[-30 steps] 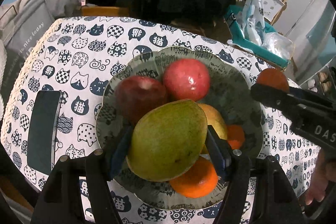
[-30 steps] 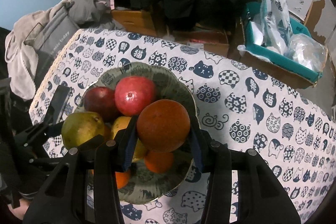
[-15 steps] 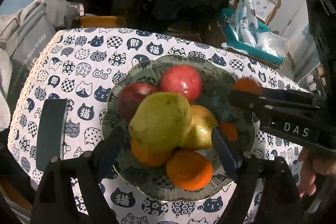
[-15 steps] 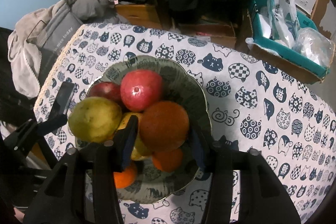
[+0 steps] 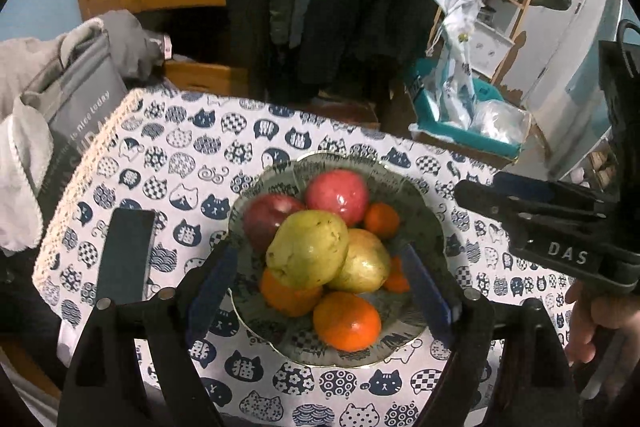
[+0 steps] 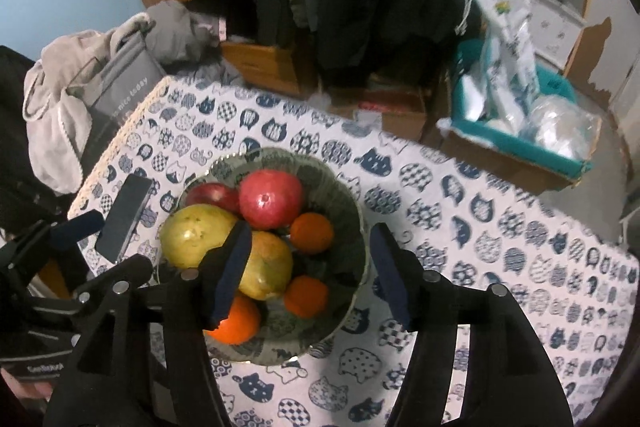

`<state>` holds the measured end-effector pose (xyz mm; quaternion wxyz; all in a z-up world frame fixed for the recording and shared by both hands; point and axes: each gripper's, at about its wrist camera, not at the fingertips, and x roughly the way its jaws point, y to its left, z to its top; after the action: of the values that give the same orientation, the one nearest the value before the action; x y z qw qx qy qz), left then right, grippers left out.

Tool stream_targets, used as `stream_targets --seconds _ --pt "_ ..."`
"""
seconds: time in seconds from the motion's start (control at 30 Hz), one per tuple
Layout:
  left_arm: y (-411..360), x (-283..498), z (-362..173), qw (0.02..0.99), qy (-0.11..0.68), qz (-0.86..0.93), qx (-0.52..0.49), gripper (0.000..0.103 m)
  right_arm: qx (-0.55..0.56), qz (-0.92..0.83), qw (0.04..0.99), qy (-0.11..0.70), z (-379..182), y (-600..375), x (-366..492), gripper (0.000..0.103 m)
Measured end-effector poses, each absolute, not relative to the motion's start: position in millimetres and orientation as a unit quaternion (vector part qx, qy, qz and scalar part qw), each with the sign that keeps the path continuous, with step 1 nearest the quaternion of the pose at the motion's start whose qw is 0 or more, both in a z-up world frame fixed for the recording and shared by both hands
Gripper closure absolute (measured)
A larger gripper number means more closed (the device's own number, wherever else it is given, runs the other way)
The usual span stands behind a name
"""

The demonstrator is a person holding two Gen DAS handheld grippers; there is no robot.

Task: Organize fruits

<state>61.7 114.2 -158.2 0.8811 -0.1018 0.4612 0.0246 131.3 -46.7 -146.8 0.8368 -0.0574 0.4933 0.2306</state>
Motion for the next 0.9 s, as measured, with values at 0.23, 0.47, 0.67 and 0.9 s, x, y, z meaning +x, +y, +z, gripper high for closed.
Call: stream_targets --seconds 0.23,0.47,0.67,0.9 --pt "108.3 46.3 -119.7 0.902 0.423 0.023 -0.088 0.015 -0.062 0.213 0.867 0.445 -101.5 -64.2 110.5 0.032" --pt "98.6 30.7 -81.0 0.919 0.388 0.016 -0.075 0.008 -0.055 0.2 0.894 0.398 -58.8 -82.4 88.9 0.024" --pt "90.6 13.3 -47.4 0.937 0.342 0.021 -0.06 0.001 -0.063 0.189 0.912 0.359 -27.1 -100.0 66.6 0.023" --pt "89.5 -4.3 -14.6 0.951 0.299 0.026 -0.071 0.001 -0.062 0.179 0.934 0.303 3.2 -120.7 38.0 0.023"
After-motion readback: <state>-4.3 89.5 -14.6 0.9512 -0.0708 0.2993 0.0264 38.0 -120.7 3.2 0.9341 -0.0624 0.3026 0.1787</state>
